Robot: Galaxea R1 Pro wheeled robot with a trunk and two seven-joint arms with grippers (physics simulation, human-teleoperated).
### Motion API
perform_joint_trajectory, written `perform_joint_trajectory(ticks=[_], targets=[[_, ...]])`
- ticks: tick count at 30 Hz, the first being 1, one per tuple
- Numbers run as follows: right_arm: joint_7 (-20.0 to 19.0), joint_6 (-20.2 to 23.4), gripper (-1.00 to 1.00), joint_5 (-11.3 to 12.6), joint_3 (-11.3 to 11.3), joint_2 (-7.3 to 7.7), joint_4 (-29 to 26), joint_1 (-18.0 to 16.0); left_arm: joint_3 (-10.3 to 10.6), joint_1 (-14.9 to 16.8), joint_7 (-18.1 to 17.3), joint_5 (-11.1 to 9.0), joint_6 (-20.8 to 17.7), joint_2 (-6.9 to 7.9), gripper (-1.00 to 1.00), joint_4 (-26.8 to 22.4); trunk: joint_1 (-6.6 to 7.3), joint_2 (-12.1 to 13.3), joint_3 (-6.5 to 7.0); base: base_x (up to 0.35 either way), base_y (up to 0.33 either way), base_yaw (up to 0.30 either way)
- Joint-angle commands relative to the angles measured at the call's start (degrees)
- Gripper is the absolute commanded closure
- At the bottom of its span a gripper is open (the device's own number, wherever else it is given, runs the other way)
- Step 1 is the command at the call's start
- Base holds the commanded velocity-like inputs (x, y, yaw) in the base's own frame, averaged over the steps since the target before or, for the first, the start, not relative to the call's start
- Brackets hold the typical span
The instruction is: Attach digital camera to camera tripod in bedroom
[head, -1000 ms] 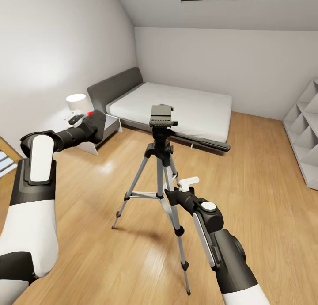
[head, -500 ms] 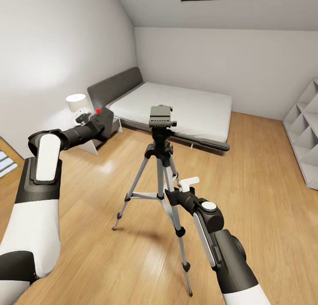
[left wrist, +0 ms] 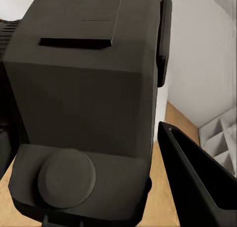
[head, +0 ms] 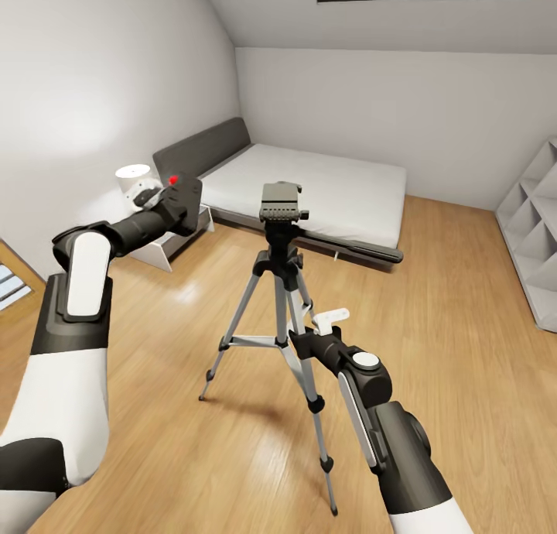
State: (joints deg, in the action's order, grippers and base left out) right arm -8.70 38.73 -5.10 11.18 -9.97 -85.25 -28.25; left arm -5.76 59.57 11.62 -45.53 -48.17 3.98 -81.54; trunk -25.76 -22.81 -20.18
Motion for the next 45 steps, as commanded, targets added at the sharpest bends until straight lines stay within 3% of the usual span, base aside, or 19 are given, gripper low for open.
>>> perform_joint_trajectory(ticks=[1,5,17,27,33,34,40,45], targets=[[-0.4,0.3,1.00,-0.3,0.0,-0.03,-0.1,-0.1,-0.4,-0.3,0.2,-0.9,0.1,-0.01,1.00,-0.4,-0.03,-0.1,-0.10,0.000,0.000,0.000],[-0.4,0.3,1.00,-0.3,0.0,-0.03,-0.1,-0.1,-1.6,-1.6,-0.6,-1.6,1.3,0.71,1.00,-1.7,-0.03,-0.1,-0.10,0.000,0.000,0.000],[-0.4,0.3,1.00,-0.3,0.0,-0.03,-0.1,-0.1,-1.5,-3.1,-3.0,-2.3,5.0,2.50,1.00,-4.7,-0.03,-0.1,-0.10,0.000,0.000,0.000],[-0.4,0.3,1.00,-0.3,0.0,-0.03,-0.1,-0.1,-1.0,-1.0,-5.0,0.7,5.7,4.27,1.00,-5.9,-0.03,-0.1,-0.10,0.000,0.000,0.000],[-0.4,0.3,1.00,-0.3,0.0,-0.03,-0.1,-0.1,-2.4,-0.7,-6.2,3.2,5.7,4.60,1.00,-6.0,-0.03,-0.1,-0.10,0.000,0.000,0.000],[-0.4,0.3,1.00,-0.3,0.0,-0.03,-0.1,-0.1,-3.2,-0.6,-33.6,10.9,5.7,4.48,1.00,-6.0,-0.03,-0.1,-0.10,0.000,0.000,0.000],[-0.4,0.3,1.00,-0.4,0.0,-0.03,-0.2,-0.1,-4.8,-0.6,-28.1,11.0,5.6,3.86,1.00,-5.9,-0.03,-0.1,-0.10,0.000,0.000,0.000],[-0.4,0.3,1.00,-0.4,0.0,-0.03,-0.2,-0.1,-4.9,-0.6,-27.7,9.1,5.6,3.84,1.00,-5.9,-0.03,-0.1,-0.10,0.000,0.000,0.000]])
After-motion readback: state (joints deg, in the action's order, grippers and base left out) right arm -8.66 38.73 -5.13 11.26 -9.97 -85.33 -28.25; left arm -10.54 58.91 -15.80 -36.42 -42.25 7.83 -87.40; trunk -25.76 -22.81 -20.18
